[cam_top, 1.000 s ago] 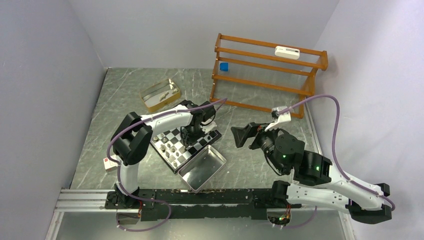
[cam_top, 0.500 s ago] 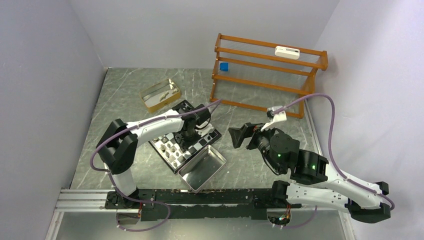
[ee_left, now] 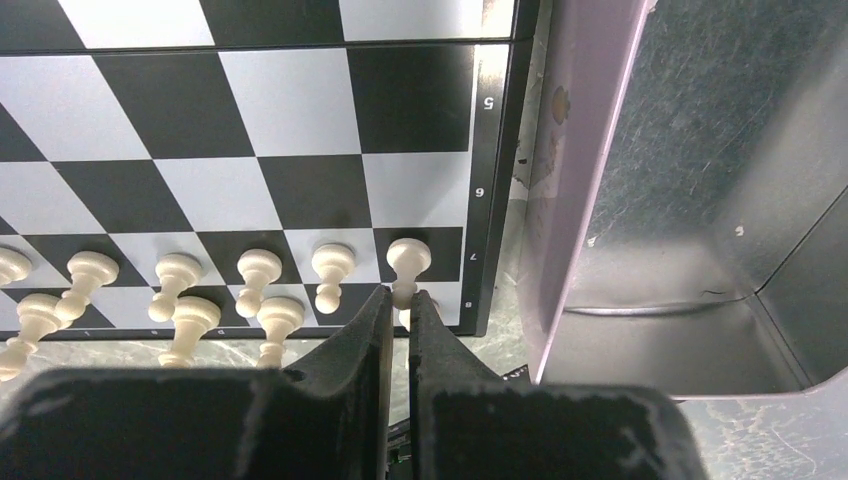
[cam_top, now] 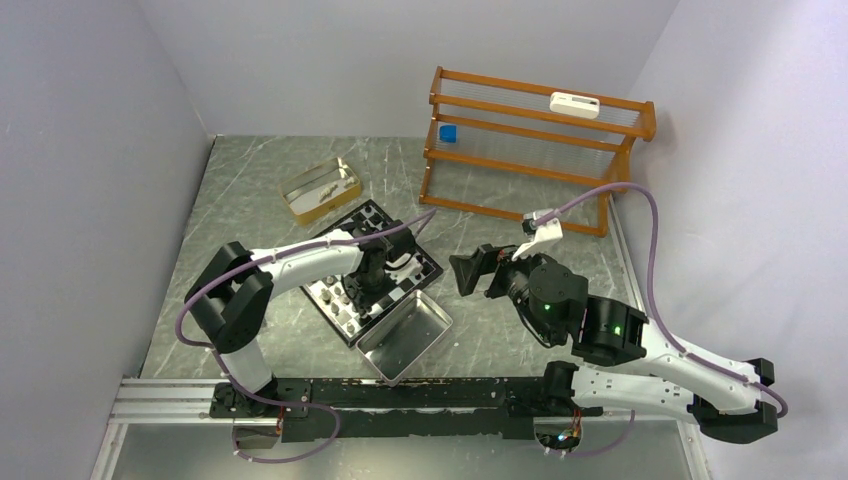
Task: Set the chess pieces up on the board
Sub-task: Place the chess piece on the chessboard.
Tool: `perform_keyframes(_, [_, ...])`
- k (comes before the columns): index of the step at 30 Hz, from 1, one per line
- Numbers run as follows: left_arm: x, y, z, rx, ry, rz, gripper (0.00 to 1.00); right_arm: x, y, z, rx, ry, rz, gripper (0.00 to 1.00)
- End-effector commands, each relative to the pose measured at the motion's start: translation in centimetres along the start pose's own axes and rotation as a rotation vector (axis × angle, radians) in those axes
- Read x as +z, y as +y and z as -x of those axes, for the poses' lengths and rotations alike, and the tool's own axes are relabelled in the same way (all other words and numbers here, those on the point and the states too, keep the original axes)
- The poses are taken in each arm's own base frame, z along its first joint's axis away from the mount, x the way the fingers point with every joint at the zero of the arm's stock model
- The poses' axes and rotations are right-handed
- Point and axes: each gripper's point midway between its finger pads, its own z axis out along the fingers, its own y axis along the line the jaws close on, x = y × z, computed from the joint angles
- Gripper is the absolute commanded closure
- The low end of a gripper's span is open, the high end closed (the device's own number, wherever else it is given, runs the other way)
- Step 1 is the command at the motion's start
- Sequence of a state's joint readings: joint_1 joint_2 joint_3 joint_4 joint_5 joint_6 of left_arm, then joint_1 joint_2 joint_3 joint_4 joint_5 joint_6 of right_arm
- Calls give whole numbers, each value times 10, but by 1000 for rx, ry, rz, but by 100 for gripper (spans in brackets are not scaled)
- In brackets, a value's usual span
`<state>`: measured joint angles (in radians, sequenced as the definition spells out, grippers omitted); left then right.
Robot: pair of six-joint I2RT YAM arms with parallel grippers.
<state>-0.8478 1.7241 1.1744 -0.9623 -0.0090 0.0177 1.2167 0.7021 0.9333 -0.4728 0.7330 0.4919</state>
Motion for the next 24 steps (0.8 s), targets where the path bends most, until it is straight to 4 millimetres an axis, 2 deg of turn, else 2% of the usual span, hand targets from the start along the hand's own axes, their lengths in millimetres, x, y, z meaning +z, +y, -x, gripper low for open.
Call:
perform_keyframes(1, [3,-8,4,-2,-26,-30,90,-5,0,23,40,-52,-7,0])
perform_keyframes(14, [2,-14,2,-37,-8,-40,90,-6,-3,22,45,-49,-16,0])
perform_keyframes(24, [6,-10,-3,-56,16,18,91,-10,-3,26,57,-52,-8,0])
